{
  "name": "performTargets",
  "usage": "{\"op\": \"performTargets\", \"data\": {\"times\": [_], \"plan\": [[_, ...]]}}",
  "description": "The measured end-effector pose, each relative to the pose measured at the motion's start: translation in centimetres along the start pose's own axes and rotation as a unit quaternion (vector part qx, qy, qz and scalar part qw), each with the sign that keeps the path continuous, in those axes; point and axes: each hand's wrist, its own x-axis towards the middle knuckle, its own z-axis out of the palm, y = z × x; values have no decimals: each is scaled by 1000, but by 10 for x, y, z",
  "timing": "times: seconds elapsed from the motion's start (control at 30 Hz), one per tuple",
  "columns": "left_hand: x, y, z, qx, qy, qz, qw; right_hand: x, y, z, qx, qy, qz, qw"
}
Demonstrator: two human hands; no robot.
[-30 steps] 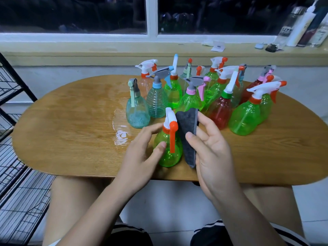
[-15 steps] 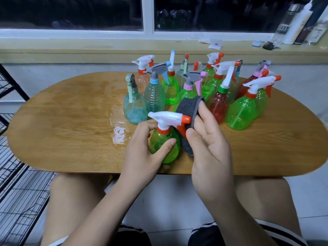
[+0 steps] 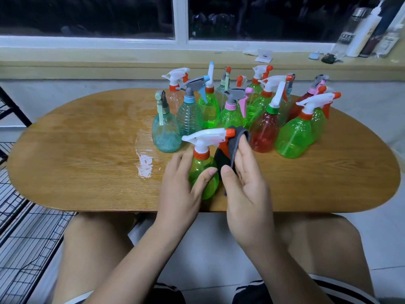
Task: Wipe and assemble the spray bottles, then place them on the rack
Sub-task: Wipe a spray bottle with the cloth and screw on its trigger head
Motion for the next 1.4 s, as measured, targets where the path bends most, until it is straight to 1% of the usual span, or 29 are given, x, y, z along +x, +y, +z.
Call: {"op": "performTargets", "data": {"times": [0.1, 0.23, 0.27, 0.33, 0.43, 0.53, 0.67, 0.8, 0.9, 1.07, 1.3, 1.4], "plan": [[-2, -2, -1, -5, -18, 6, 1000, -1, 9, -3, -55, -9, -9, 998], [-1, 0, -5, -19, -19, 11, 1000, -2, 24, -5, 3, -4, 28, 1000], [0, 0, -5, -22, -20, 11, 999, -2, 24, -5, 33, -1, 40, 999], [3, 0, -4, -31, -21, 5, 999, 2, 20, -4, 129, 3, 72, 989], [7, -2, -1, -42, -18, -5, 999, 10, 12, -3, 264, 1, 115, 958], [12, -4, 1, -39, -8, -6, 999, 13, 10, -1, 324, -12, 143, 935], [16, -6, 5, -33, -4, 0, 999, 19, 12, 2, 341, -4, 144, 929], [22, -9, 9, -33, 2, 3, 999, 26, 16, -1, 377, 29, 181, 908], [25, -11, 14, -30, 4, 5, 1000, 25, 16, -3, 369, 35, 188, 910], [28, -15, 19, -35, 15, -12, 999, 28, 25, -11, 365, 36, 231, 901], [28, -14, 21, -29, 15, -17, 999, 40, 18, -6, 373, 8, 196, 907], [28, -11, 22, -25, 17, -16, 999, 38, 14, 1, 379, 19, 191, 905]]}}
